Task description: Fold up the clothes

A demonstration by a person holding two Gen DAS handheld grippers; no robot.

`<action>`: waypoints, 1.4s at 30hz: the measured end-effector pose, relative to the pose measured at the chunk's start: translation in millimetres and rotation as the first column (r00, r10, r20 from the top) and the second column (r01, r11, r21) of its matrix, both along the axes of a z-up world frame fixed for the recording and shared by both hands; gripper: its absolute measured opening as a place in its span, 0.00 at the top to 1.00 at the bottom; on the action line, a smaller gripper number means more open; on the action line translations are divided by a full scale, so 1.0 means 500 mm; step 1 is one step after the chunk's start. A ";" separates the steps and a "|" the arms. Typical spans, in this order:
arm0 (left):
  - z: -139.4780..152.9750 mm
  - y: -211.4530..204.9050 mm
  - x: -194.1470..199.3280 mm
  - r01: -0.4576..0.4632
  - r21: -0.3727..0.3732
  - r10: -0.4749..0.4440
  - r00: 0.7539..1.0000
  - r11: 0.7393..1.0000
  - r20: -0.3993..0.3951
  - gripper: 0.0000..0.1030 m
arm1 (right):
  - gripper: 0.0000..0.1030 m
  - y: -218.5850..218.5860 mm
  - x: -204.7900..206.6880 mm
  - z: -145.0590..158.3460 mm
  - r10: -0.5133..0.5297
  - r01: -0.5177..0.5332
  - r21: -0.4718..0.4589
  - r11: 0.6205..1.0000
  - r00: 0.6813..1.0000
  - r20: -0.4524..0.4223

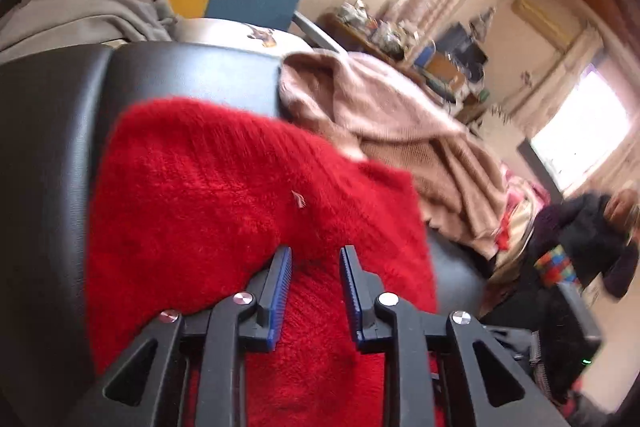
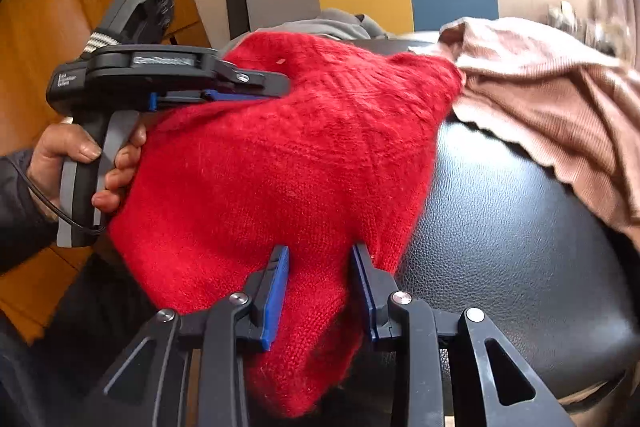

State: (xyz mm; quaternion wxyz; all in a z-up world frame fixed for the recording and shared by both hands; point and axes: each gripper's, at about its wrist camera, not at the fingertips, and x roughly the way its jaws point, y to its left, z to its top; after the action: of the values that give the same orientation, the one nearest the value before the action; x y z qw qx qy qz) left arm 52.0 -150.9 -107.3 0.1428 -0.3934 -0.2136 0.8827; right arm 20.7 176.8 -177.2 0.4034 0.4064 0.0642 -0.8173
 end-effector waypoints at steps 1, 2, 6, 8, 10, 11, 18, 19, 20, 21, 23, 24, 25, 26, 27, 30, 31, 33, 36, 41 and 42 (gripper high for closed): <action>0.014 -0.006 0.017 -0.010 -0.004 0.010 1.000 1.000 -0.021 0.72 | 0.67 0.005 -0.003 0.010 0.000 0.000 -0.011 1.000 0.999 0.033; 0.028 -0.005 0.041 -0.005 -0.035 0.003 0.999 0.999 -0.048 0.69 | 0.66 0.009 -0.009 0.021 -0.001 0.002 -0.021 1.000 0.998 0.064; 0.051 0.012 0.144 0.028 -0.165 -0.048 0.992 0.986 -0.118 0.68 | 0.53 -0.004 -0.043 0.120 -0.003 0.004 -0.055 0.998 1.000 0.025; 0.038 0.025 0.188 0.036 -0.223 -0.064 0.991 0.974 -0.122 0.68 | 0.44 -0.040 -0.049 0.171 0.049 -0.051 -0.060 0.997 0.998 -0.034; 0.024 0.038 0.214 0.046 -0.241 -0.076 0.990 0.969 -0.116 0.68 | 0.41 -0.106 -0.052 0.209 0.123 -0.128 -0.046 0.991 0.988 -0.093; 0.013 0.044 0.223 0.049 -0.256 -0.079 0.991 0.965 -0.109 0.68 | 0.39 -0.145 -0.055 0.219 0.161 -0.167 -0.039 0.985 0.981 -0.111; -0.061 0.078 0.243 0.104 -0.267 -0.116 0.993 0.958 -0.033 0.66 | 0.33 -0.386 -0.165 0.110 0.269 -0.260 0.125 0.958 0.961 -0.063; -0.067 0.081 0.247 0.101 -0.273 -0.116 0.992 0.957 -0.040 0.66 | 0.24 -0.394 -0.192 0.077 0.247 -0.241 0.125 0.962 0.968 -0.034; -0.071 0.069 0.242 0.092 -0.226 -0.102 0.994 0.970 -0.030 0.66 | 0.04 -0.380 -0.216 0.054 0.218 -0.217 0.065 0.974 0.976 -0.008; -0.076 0.058 0.237 0.083 -0.180 -0.088 0.996 0.980 -0.020 0.66 | 0.02 -0.366 -0.240 0.030 0.190 -0.190 0.005 0.982 0.982 0.019; -0.080 0.051 0.232 0.080 -0.162 -0.085 0.996 0.984 -0.022 0.66 | 0.02 -0.350 -0.266 0.013 0.164 -0.162 -0.056 0.985 0.985 0.047; -0.080 0.053 0.231 0.084 -0.180 -0.090 0.995 0.980 -0.028 0.66 | 0.02 -0.350 -0.267 0.011 0.168 -0.165 -0.052 0.985 0.985 0.044; -0.079 0.060 0.232 0.084 -0.207 -0.093 0.995 0.975 -0.036 0.66 | 0.02 -0.352 -0.268 0.010 0.171 -0.169 -0.053 0.984 0.984 0.046; -0.077 0.066 0.232 0.080 -0.233 -0.093 0.995 0.969 -0.042 0.66 | 0.02 -0.353 -0.270 0.008 0.175 -0.172 -0.054 0.984 0.983 0.049; -0.074 0.071 0.233 0.077 -0.256 -0.092 0.995 0.964 -0.048 0.66 | 0.01 -0.354 -0.271 0.007 0.177 -0.174 -0.057 0.983 0.983 0.054; -0.047 0.055 0.238 0.065 -0.216 -0.074 0.997 0.974 -0.037 0.66 | 0.01 -0.348 -0.271 0.012 0.178 -0.174 -0.072 0.982 0.982 0.062; -0.036 0.045 0.241 0.057 -0.195 -0.066 0.997 0.979 -0.040 0.66 | 0.01 -0.345 -0.271 0.015 0.177 -0.172 -0.079 0.982 0.982 0.064; -0.004 0.013 0.250 0.002 -0.167 -0.015 0.997 0.986 -0.076 0.66 | 0.01 -0.337 -0.270 0.026 0.175 -0.168 -0.092 0.981 0.982 0.072; 0.032 -0.030 0.249 -0.071 -0.173 0.051 0.992 0.982 -0.115 0.64 | 0.00 -0.325 -0.264 0.067 0.170 -0.162 -0.090 0.983 0.982 0.085; 0.049 -0.053 0.218 -0.115 -0.219 0.091 0.989 0.969 -0.118 0.63 | 0.00 -0.244 -0.217 0.142 0.180 -0.177 -0.123 0.976 0.984 0.010; 0.047 -0.049 0.210 -0.111 -0.227 0.088 0.990 0.968 -0.110 0.63 | 0.00 -0.226 -0.211 0.140 0.182 -0.179 -0.110 0.978 0.983 0.013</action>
State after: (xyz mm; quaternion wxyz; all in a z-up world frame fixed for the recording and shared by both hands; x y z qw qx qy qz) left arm 156.8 -175.3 -83.9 0.0617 -0.3518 -0.1209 0.9262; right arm -84.7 64.0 -107.4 0.4980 0.3859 0.0518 -0.7748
